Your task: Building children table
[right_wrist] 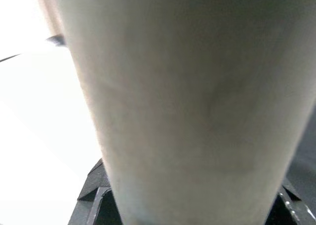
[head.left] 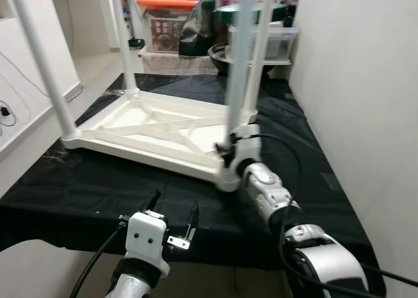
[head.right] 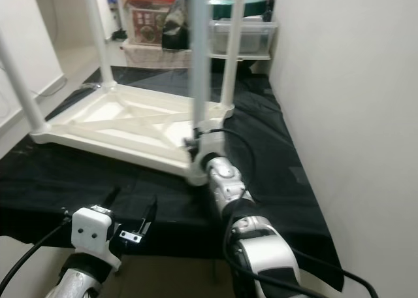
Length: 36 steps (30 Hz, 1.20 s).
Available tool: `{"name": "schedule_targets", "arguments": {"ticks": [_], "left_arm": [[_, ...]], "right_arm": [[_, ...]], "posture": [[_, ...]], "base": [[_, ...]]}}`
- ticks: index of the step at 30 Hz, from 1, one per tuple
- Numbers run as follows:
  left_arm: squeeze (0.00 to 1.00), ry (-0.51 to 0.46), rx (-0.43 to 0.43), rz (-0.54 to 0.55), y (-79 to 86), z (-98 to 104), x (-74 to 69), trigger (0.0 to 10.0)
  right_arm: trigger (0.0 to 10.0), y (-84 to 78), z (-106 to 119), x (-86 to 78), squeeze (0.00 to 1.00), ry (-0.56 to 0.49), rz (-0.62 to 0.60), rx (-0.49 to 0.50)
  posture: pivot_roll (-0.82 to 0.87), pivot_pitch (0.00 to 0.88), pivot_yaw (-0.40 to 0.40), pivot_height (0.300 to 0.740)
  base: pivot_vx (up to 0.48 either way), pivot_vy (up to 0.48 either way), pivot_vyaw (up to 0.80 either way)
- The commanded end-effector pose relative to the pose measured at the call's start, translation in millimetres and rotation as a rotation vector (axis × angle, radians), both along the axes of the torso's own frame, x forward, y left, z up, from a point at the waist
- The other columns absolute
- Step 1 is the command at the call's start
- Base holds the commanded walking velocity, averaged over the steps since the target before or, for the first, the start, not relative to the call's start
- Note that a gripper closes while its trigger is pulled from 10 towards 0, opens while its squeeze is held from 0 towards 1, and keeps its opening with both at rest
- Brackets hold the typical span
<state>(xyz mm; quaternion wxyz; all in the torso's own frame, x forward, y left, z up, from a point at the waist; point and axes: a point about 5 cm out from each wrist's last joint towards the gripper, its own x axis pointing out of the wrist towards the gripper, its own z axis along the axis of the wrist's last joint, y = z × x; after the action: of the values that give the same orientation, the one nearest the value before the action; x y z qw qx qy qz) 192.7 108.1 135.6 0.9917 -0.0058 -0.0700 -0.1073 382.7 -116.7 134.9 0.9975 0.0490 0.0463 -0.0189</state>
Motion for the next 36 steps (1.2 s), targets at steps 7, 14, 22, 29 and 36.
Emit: {"name": "schedule_targets", "arguments": {"ticks": [7,14,22,29,36], "left_arm": [[0.00,0.010,0.004,-0.003,-1.3,-2.3,0.4,10.0],[0.00,0.010,0.003,-0.003,-1.5,-1.9,0.6,10.0],[0.00,0.007,0.003,-0.002,-1.4,-1.8,0.9,10.0],[0.00,0.006,0.000,-0.008,-1.9,-1.6,1.4,10.0],[0.00,0.005,-0.005,-0.016,-2.3,-1.0,1.3,10.0]], "right_arm": [[10.0,29.1,-18.8,-15.9,0.00,0.089,-0.045,0.100],[10.0,48.9,-6.5,-15.0,1.00,-0.029,0.113,0.116],[10.0,47.1,8.1,-14.9,0.00,-0.107,0.673,0.239],[10.0,35.2,7.5,-22.3,0.00,-0.012,1.048,0.233],[10.0,46.4,-0.2,-38.6,0.00,0.105,1.477,-0.015]], "posture": [[0.05,0.000,-0.035,0.740],[0.05,0.000,-0.036,0.740],[0.05,0.000,-0.037,0.740],[0.05,0.000,-0.037,0.740],[0.06,0.000,-0.039,0.740]], "base": [[0.000,0.000,0.00],[0.000,0.000,0.00],[0.000,0.000,0.00],[0.000,0.000,0.00],[0.000,0.000,0.00]]}}
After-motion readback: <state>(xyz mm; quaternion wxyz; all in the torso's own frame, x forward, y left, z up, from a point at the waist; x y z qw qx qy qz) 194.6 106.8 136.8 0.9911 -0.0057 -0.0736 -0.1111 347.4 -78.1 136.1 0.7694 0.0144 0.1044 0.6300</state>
